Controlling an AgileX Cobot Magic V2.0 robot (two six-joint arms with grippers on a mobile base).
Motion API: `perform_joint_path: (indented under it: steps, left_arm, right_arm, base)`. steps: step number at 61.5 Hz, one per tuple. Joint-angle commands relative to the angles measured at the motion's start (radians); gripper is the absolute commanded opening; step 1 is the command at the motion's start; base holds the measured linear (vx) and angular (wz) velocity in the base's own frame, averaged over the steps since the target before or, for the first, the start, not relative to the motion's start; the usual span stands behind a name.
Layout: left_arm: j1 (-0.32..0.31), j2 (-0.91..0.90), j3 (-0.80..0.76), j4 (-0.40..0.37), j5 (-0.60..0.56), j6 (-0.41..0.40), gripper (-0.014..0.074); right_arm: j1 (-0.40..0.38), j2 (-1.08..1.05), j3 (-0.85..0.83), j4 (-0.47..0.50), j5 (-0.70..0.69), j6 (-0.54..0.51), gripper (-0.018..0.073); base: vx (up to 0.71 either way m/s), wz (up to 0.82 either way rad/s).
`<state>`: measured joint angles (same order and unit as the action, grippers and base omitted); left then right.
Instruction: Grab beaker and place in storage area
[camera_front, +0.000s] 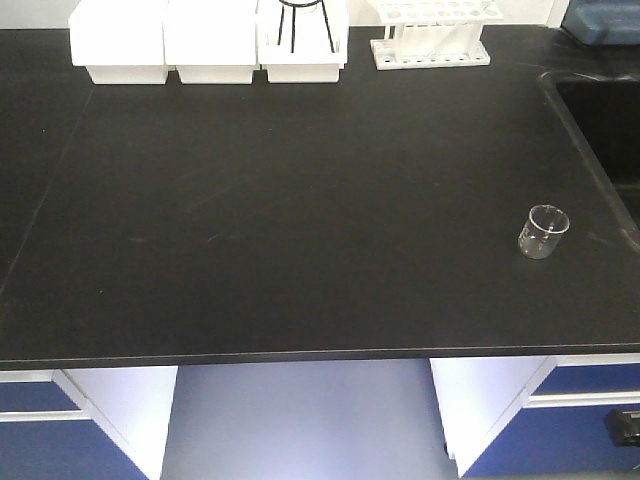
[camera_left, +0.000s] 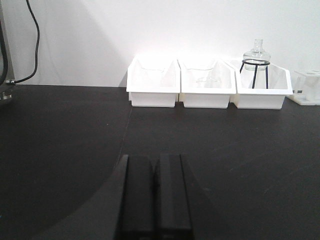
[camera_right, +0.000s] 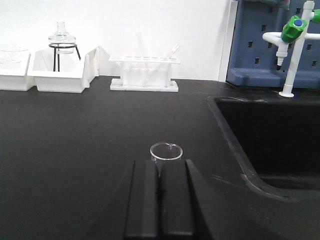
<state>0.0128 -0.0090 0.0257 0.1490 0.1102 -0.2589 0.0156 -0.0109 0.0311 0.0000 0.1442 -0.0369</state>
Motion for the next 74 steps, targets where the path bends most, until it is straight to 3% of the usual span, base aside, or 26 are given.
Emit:
perform_joint_path:
  steps: [1, 62, 74]
  left_arm:
    - [-0.006, -0.019, 0.022, -0.006, -0.084, -0.006, -0.0008]
    - [-0.006, -0.019, 0.022, -0.006, -0.084, -0.006, -0.0008]
    - [-0.006, -0.019, 0.022, -0.006, -0.084, -0.006, -0.0008]
  right_arm:
    - [-0.005, -0.012, 0.008, 0.0, -0.08, -0.004, -0.0008]
    - [-0.005, -0.012, 0.008, 0.0, -0.082, -0.004, -0.0008]
    - [-0.005, -0.012, 0.008, 0.0, -0.241, -0.003, -0.0008]
  base:
    - [0.0, 0.0]
    - [0.0, 0.0]
    - [0.0, 0.0]
